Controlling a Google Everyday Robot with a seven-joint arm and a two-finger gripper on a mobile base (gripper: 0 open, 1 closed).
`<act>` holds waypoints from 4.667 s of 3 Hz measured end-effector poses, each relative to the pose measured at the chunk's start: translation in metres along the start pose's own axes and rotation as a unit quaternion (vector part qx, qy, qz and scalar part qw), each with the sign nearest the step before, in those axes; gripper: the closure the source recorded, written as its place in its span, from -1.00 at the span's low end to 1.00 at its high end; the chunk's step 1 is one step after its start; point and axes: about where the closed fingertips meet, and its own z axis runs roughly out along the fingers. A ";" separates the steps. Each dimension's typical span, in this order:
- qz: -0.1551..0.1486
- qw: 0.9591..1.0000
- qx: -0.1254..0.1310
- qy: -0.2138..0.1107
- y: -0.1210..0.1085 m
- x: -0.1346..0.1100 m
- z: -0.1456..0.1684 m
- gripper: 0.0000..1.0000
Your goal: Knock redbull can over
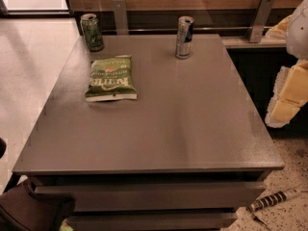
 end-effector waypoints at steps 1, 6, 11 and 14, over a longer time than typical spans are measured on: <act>0.002 1.000 0.007 -0.004 -0.002 -0.001 -0.001 -1.00; 0.216 0.881 0.173 -0.383 -0.168 -0.050 0.051 -1.00; 0.261 0.789 0.159 -0.533 -0.256 -0.116 0.156 -1.00; 0.251 0.774 0.127 -0.567 -0.295 -0.162 0.216 -0.68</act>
Offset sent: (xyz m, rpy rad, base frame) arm 0.0751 -0.0219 -0.0008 0.2498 -0.2631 -0.1893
